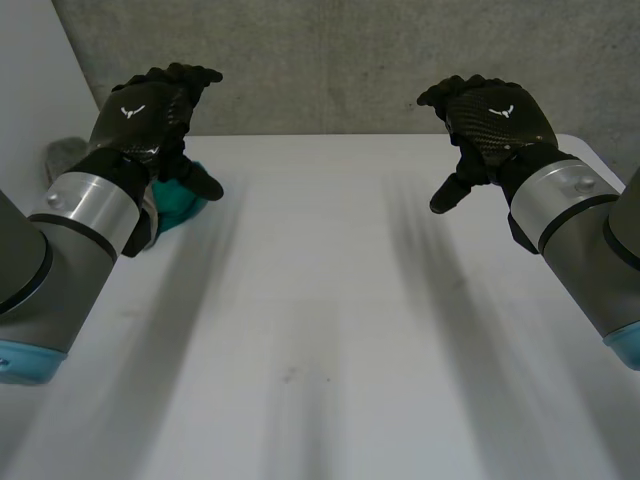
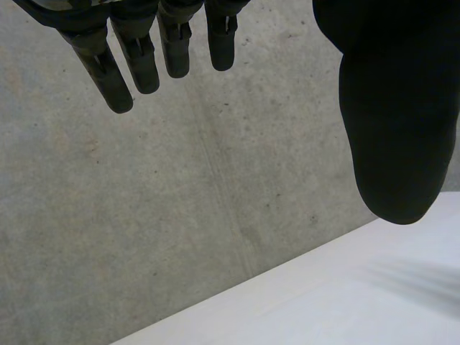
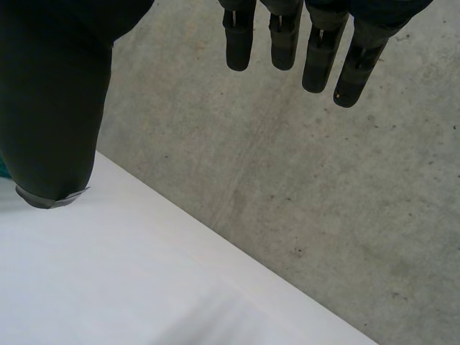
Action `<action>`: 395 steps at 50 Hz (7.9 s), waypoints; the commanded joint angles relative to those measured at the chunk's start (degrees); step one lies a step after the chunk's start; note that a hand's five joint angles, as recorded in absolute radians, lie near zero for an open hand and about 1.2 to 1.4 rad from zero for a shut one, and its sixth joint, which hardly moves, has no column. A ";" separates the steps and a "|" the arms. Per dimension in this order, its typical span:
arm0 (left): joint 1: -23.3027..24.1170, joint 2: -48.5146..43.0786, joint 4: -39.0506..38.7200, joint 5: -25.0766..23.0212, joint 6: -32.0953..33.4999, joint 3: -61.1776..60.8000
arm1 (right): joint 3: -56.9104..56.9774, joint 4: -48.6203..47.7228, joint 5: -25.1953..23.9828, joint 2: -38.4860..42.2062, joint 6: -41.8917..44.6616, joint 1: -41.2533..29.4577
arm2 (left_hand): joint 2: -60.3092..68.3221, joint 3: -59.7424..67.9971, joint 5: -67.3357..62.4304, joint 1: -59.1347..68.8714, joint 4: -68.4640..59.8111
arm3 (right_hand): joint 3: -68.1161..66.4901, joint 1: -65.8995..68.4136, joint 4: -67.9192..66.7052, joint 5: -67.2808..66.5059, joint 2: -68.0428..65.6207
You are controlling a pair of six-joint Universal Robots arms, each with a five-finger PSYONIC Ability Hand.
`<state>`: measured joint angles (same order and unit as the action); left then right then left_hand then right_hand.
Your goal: Fold the laundry.
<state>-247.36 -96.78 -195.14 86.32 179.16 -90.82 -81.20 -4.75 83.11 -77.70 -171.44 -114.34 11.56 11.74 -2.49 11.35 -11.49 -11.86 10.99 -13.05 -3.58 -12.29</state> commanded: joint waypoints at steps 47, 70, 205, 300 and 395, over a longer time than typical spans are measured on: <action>-12.81 -28.83 -25.81 -3.44 35.13 21.66 | -0.18 0.00 -0.14 3.34 1.90 -0.01 | 68.44 68.26 -67.51 68.65 -68.51 | 1.86 -0.99 3.05 3.58 2.29; 15.51 -6.22 -3.24 -5.46 -0.83 -2.79 | 2.10 0.97 0.39 3.69 1.81 2.10 | 1.67 1.49 -0.74 1.88 -1.75 | 1.86 -0.99 3.05 3.58 2.29; -1.64 -39.89 0.29 3.41 31.08 24.46 | -4.14 14.59 -4.01 -8.08 23.34 2.01 | 68.44 68.26 -67.51 68.65 -68.51 | -68.14 69.01 -66.95 -66.42 -67.71; -1.11 -16.60 14.88 10.27 2.95 15.32 | -12.66 -12.56 -14.38 14.61 65.27 9.22 | 68.44 68.26 -67.51 68.65 -68.51 | -4.82 5.69 -3.63 -3.09 -4.39; 2.85 -17.56 10.22 13.70 -0.22 11.11 | -4.04 20.22 -4.27 7.65 31.34 -1.41 | 68.44 68.26 -67.51 68.65 -68.51 | -68.14 69.01 -66.95 -66.42 -67.71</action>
<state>-242.48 -113.74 -185.07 100.25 178.26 -76.00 -80.99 12.18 79.39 -71.03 -140.49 -115.63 68.53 68.32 -55.32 64.53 -68.89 -67.87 56.75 -68.23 -56.76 -66.90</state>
